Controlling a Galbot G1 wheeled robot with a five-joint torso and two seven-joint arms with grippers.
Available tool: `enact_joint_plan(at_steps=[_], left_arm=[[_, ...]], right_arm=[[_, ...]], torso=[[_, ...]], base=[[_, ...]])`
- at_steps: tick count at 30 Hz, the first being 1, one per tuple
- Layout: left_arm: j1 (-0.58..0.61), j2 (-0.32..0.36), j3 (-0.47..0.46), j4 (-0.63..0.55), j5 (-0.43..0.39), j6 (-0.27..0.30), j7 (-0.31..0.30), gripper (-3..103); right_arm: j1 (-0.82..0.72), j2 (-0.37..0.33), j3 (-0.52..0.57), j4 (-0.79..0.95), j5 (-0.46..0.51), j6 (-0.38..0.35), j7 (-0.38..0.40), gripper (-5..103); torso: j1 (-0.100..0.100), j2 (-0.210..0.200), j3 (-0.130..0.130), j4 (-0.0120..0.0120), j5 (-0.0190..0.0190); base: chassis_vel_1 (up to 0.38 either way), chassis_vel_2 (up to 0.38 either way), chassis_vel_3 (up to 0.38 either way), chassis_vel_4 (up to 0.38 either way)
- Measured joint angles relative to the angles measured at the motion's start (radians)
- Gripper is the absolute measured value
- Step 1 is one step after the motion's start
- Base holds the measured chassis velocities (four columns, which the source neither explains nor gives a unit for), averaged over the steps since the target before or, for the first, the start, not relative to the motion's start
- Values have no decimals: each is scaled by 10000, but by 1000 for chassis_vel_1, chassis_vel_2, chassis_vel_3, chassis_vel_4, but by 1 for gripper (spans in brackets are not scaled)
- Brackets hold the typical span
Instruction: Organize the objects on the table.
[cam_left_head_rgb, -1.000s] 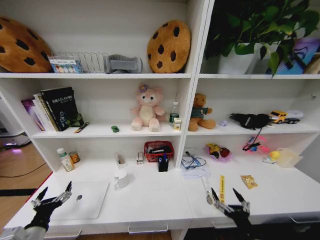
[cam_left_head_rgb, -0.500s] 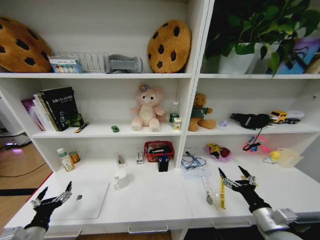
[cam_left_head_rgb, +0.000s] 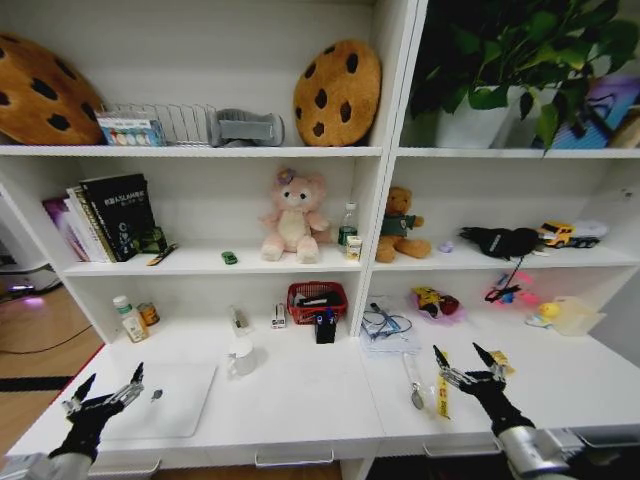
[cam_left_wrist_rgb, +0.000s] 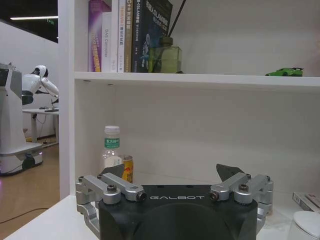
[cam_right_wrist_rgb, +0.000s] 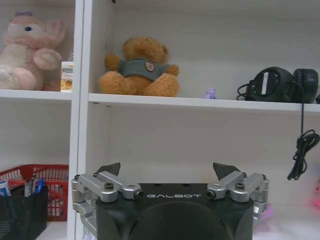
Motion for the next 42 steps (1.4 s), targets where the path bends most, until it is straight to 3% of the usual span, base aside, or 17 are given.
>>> enact_joint_plan(at_steps=[14,22,25,29,37,42], left_arm=[[0,0,0,0,0,0,0,100],[0,0,0,0,0,0,0,100],[0,0,0,0,0,0,0,100],[0,0,0,0,0,0,2,100],[0,0,0,0,0,0,3,100],[1,0,0,0,0,0,1,100]], right_arm=[[1,170,-32,-157,-185,67,53,100],[4,189,-55,-170,-217,72,58,100],[58,198,-81,-202,-217,77,79,100],[177,221,-150,-273,-216,97,192,100],[1262,198,-805,-991,22,-952,913,100],[2681,-177,-1615,-2260,468,-1758,1256,100]], torso=[[-1,1,0,-2,9],[-2,1,0,1,-8],[-1,0,1,0,10],[-2,1,0,0,-2],[-2,1,0,-1,-1],[-1,0,1,3,5]], base=[[-172,-168,176,172],[-139,-139,129,147],[-138,-151,144,150],[-157,-140,144,151],[-12,-19,22,-1],[0,0,0,0]])
